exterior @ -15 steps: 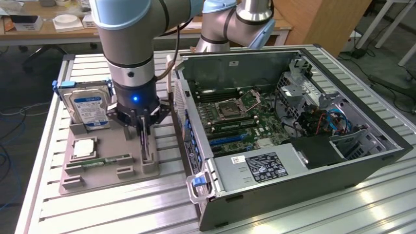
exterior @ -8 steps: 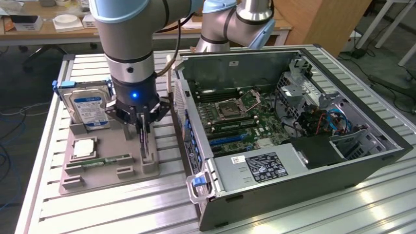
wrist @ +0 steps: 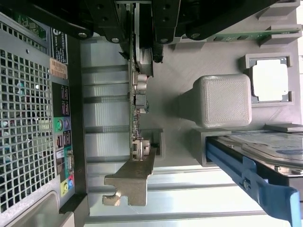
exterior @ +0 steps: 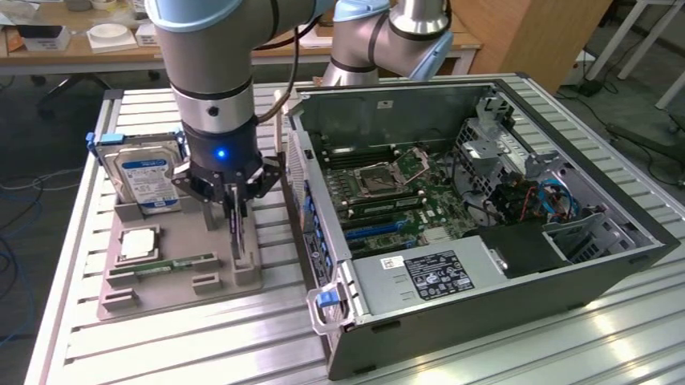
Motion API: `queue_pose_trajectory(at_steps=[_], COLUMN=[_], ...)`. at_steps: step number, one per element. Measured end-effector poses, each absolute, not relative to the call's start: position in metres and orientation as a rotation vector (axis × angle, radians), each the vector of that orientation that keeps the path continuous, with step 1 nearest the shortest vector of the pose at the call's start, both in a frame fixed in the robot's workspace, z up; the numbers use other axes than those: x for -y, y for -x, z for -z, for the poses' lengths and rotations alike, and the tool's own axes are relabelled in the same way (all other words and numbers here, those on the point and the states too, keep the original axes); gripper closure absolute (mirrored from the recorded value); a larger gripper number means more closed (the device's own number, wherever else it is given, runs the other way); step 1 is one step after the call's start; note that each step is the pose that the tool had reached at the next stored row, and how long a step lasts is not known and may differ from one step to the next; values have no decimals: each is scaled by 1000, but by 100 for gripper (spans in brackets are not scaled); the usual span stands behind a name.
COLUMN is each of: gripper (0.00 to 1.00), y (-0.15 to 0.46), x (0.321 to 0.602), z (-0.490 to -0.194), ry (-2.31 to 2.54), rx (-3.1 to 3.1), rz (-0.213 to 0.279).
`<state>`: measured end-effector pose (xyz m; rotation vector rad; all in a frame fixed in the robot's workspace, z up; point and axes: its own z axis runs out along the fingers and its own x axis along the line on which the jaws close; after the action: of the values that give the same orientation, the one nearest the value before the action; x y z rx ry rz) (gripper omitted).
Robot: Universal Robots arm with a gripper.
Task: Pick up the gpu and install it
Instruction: 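Pick up the gpu and move the gpu toward the slot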
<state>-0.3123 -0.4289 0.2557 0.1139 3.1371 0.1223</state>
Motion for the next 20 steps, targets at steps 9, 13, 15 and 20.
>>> queue_pose_trajectory(at_steps=[9,13,15,20], gripper=[73,73,73,73], y=[312,312,312,312], x=[430,430,430,432], z=[-267,-268,-271,-275], ry=[-91,-52,-49,-48], rx=[-3138,-3141,-3140,-3140], rz=[-129,-128,-129,-149])
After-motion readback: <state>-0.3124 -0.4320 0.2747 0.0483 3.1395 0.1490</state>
